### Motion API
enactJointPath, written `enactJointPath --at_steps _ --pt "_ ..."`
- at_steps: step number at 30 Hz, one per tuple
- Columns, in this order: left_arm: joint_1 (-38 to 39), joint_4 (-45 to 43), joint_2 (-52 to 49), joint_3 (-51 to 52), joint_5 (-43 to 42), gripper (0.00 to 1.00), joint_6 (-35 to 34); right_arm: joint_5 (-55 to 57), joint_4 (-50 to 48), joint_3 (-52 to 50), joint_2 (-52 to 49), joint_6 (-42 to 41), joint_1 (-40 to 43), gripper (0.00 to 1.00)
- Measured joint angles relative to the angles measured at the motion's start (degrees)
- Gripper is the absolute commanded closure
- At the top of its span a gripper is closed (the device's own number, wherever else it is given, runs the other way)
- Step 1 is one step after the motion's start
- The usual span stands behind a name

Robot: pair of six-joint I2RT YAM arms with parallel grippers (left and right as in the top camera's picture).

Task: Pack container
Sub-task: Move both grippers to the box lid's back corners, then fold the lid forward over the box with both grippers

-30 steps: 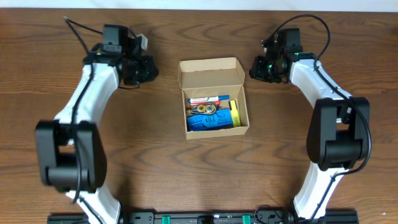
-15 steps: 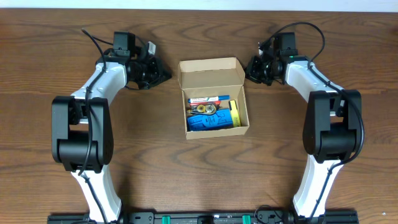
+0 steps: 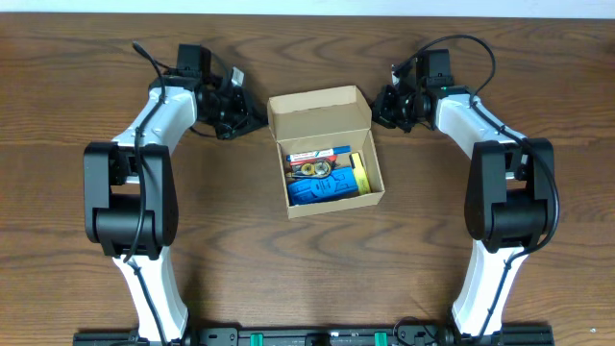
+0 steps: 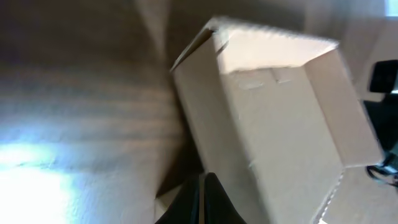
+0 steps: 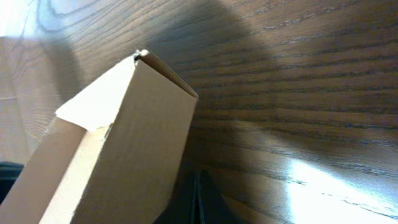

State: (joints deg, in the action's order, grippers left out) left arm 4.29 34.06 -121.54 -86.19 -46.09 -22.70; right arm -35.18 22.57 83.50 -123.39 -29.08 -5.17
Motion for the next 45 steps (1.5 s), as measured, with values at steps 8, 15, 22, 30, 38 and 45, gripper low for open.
enactJointPath --at_steps 8,15,22,30,38,45 --pt "0.28 2.99 0.00 0.00 1.70 0.94 -0.26 -0.28 0.00 0.00 0.00 -0.09 0.00 0.99" --pt "3.72 -0.46 0.00 0.00 1.49 0.94 -2.73 -2.03 0.33 0.00 0.00 -0.07 0.00 0.99" --pt "4.07 -6.51 -0.13 0.00 0.44 0.94 -4.68 -4.70 0.17 0.00 0.00 0.00 0.02 0.99" --pt "2.23 -6.95 -0.35 -2.95 -2.19 0.94 -3.82 -9.35 -3.10 0.00 0.00 2.58 0.15 0.99" --pt "2.14 -6.95 -0.35 -5.46 -3.72 0.94 -0.96 -12.94 -7.41 0.00 0.02 5.42 1.57 0.99" --pt "2.14 -6.84 0.61 -5.44 -4.07 0.94 1.75 -13.09 -8.00 0.00 2.16 9.51 1.73 0.99"
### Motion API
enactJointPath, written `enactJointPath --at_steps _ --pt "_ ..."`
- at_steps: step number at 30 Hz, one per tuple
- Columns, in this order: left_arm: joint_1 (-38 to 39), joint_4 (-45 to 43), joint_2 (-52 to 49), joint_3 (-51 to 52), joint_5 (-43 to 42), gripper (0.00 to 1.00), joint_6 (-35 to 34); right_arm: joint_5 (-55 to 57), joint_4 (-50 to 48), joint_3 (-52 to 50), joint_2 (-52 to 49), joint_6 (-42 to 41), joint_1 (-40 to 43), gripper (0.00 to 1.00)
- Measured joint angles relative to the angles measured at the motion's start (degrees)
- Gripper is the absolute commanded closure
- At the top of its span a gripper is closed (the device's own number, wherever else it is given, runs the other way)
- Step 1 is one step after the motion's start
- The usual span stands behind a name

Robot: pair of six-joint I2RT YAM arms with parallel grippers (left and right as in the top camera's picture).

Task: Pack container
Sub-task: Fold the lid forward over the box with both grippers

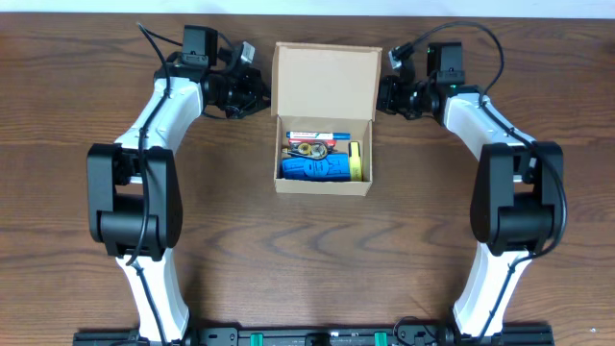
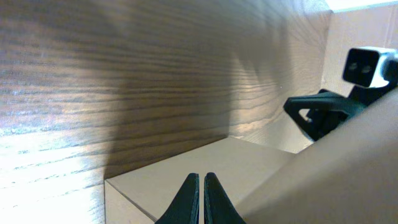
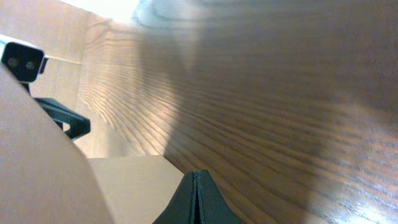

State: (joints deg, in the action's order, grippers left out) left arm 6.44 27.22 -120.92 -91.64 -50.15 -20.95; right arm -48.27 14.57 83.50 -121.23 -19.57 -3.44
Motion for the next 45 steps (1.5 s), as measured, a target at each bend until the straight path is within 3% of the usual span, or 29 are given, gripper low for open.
enactJointPath --at_steps 11,18,28,36,45 --pt "0.55 2.45 10.47 -0.39 0.17 0.94 5.55 -1.01 1.73 0.00 8.90 5.44 -0.02 0.99" --pt "1.66 14.97 13.05 -0.61 3.02 0.94 11.50 0.44 15.08 0.02 13.00 11.54 -1.40 0.99" --pt "6.12 31.32 13.05 -0.66 12.39 0.94 19.56 12.20 33.09 0.00 19.32 18.58 -6.54 0.99" --pt "6.73 36.15 13.70 -0.66 16.04 0.94 22.73 18.01 40.63 0.00 21.79 20.39 -8.68 0.99" --pt "9.60 33.33 14.25 0.94 19.76 0.94 23.87 21.24 42.18 -2.23 21.94 20.70 -12.24 0.99"
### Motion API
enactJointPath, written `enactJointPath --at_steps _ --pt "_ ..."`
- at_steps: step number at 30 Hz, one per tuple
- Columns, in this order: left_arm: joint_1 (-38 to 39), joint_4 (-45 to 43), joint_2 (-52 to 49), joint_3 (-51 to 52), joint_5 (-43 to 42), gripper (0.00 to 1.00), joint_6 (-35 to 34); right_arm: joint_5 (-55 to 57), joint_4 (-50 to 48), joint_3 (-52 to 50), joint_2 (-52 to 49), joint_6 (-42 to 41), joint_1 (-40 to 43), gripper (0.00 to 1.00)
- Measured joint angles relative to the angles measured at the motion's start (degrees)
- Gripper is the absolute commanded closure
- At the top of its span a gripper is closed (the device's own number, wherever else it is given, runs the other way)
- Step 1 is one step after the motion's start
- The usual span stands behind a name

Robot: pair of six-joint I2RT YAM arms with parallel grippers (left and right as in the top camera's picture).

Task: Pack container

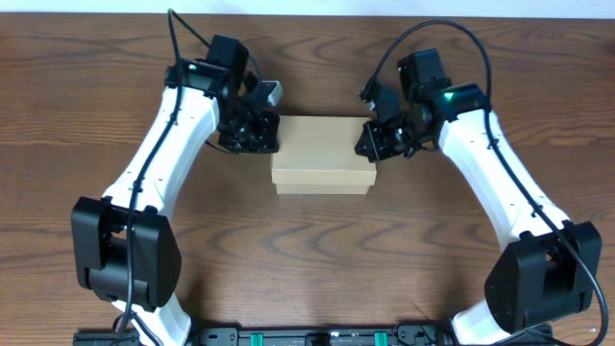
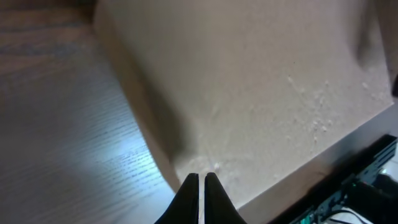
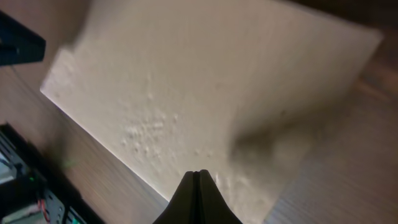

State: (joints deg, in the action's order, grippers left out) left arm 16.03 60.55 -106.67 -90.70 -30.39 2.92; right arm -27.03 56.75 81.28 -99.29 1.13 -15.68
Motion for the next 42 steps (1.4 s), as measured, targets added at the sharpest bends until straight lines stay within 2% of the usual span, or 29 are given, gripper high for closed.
enactJointPath --at_steps 11,27,32,39,40,41,42 --pt "1.55 -6.05 0.39 7.93 0.31 0.94 -1.20 1.60 -3.15 -6.80 0.00 0.02 -0.42 0.99" --pt "1.55 -6.73 2.40 8.92 0.81 0.94 -3.06 1.40 -6.01 -9.22 1.55 -0.04 -0.42 0.99" --pt "1.55 -6.16 9.66 8.96 3.23 0.94 -3.13 1.64 -9.31 -8.11 6.91 -0.07 -0.42 0.99" --pt "1.55 -1.75 28.33 8.94 6.82 0.94 -3.08 2.91 -11.74 -6.01 22.27 -0.09 -0.42 0.99" --pt "1.55 -1.18 30.69 8.94 6.88 0.94 -3.08 3.10 -11.30 -5.97 24.17 -0.11 -0.42 0.96" --pt "1.55 -0.63 32.74 8.94 7.08 0.94 -3.06 3.34 -10.69 -5.97 25.90 -0.26 -0.42 0.78" --pt "1.55 -0.26 34.14 8.94 7.10 0.86 -3.06 3.50 -9.99 -5.95 27.21 -0.59 -0.42 0.62"
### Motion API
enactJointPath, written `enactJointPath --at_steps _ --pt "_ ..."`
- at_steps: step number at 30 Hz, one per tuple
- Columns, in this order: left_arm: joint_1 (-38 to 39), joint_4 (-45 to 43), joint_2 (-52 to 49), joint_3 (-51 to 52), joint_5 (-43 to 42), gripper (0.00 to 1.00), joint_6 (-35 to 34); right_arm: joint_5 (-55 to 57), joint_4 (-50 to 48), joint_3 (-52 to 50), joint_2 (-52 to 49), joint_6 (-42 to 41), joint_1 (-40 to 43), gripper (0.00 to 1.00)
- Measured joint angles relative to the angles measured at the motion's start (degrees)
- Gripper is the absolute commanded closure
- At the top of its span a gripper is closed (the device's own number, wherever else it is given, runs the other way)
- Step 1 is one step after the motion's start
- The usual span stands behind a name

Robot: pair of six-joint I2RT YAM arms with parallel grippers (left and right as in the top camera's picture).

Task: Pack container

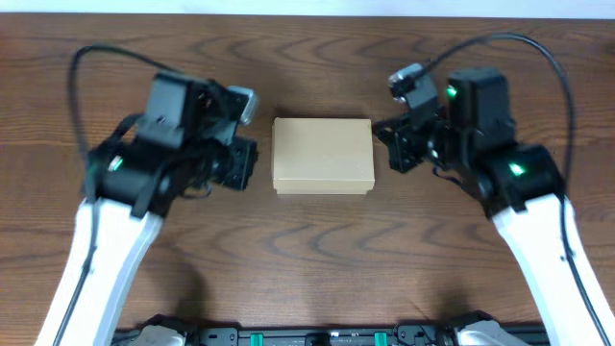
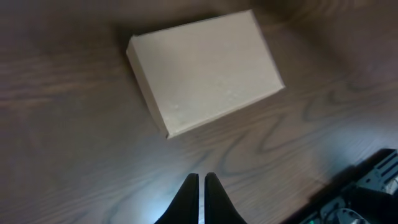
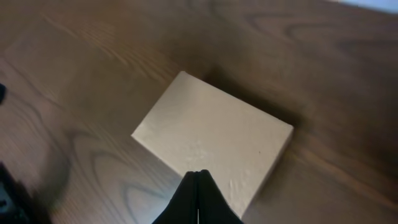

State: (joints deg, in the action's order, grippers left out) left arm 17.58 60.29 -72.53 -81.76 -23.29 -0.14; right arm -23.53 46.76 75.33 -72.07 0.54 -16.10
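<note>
The cardboard box point(image 1: 322, 156) lies flat in the middle of the table with its lid down, so its contents are hidden. It also shows from above in the left wrist view, box point(image 2: 205, 70), and in the right wrist view, box point(image 3: 214, 140). My left gripper point(image 2: 201, 176) is shut and empty, raised high over the bare wood to the left of the box. My right gripper point(image 3: 198, 173) is shut and empty too, raised above the box's right side. In the overhead view the left gripper point(image 1: 246, 160) and right gripper point(image 1: 389, 149) flank the box without touching it.
Dark wooden table point(image 1: 307, 250) all round the box. A black rail with green connectors point(image 1: 317, 336) runs along the front edge between the arm bases. Cables loop from both arms near the back edge.
Both grippers were pressed on the closed lid at its left and right ends. Now both are lifted well clear of the box and drawn outward. The box stays closed.
The box stood open with blue, yellow and red items inside and both grippers shut beside its raised lid. Then the lid stood more upright, grippers behind it. Then the lid was down under both grippers. Now both arms are raised away from the closed box.
</note>
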Motion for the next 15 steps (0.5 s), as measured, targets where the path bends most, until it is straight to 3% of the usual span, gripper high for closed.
enactJointPath --at_steps 1,2,3,15 --pt "0.00 0.39 1.44 0.00 0.20 0.56 0.22 0.11 0.66 0.00 1.18 0.00 0.00 0.01" --pt "0.00 0.83 2.58 0.00 0.24 0.20 0.31 0.20 1.22 0.00 2.03 0.11 0.00 0.01" --pt "0.00 1.25 3.61 0.00 0.37 0.05 0.20 0.26 1.86 0.00 2.95 0.09 0.00 0.01" --pt "0.00 3.82 6.95 0.00 1.03 0.05 0.13 0.68 6.14 0.00 5.44 0.13 0.00 0.01"
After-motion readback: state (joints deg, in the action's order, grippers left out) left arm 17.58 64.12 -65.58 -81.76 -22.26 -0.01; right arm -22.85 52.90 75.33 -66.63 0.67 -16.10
